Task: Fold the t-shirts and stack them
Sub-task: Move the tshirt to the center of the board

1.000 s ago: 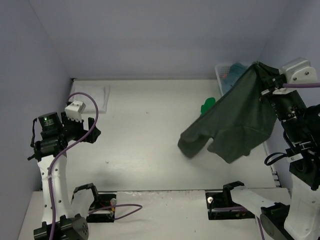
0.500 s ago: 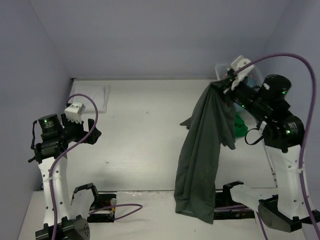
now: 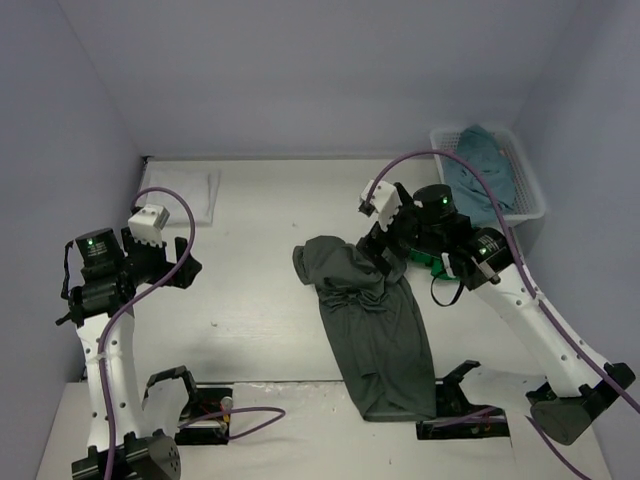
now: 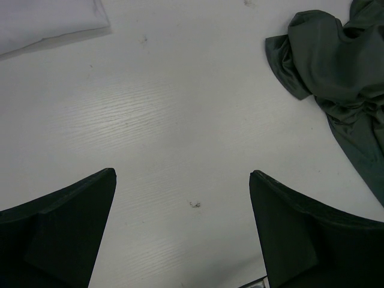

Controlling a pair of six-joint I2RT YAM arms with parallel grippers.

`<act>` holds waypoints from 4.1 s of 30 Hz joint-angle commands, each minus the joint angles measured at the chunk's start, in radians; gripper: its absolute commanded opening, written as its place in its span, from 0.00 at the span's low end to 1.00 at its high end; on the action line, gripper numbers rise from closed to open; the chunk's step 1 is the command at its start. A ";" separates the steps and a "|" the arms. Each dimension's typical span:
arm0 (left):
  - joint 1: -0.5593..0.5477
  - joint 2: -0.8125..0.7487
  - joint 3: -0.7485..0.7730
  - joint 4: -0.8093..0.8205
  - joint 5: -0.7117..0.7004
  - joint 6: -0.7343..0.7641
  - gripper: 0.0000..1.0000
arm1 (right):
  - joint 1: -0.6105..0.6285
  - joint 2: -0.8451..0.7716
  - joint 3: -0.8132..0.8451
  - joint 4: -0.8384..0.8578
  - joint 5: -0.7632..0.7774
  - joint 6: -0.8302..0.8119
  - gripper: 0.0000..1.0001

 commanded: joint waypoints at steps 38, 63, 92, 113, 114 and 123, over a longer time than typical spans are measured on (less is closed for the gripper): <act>0.014 -0.030 0.001 0.059 0.043 -0.008 0.87 | -0.574 0.670 -0.115 0.382 0.291 0.009 0.00; 0.027 -0.047 -0.016 0.069 0.050 -0.011 0.87 | -0.882 0.573 0.623 0.298 0.306 0.094 0.00; 0.039 -0.050 -0.011 0.064 0.072 -0.020 0.87 | -0.766 0.245 0.301 0.157 0.009 -0.017 1.00; 0.039 -0.043 -0.010 0.063 0.084 -0.020 0.87 | -0.048 0.116 -0.388 0.055 0.219 -0.052 0.93; 0.039 -0.041 -0.007 0.063 0.084 -0.021 0.87 | -0.045 0.131 -0.397 0.060 0.216 -0.060 0.93; 0.039 -0.049 -0.014 0.063 0.081 -0.021 0.87 | -0.055 0.232 -0.376 0.158 0.216 -0.086 0.89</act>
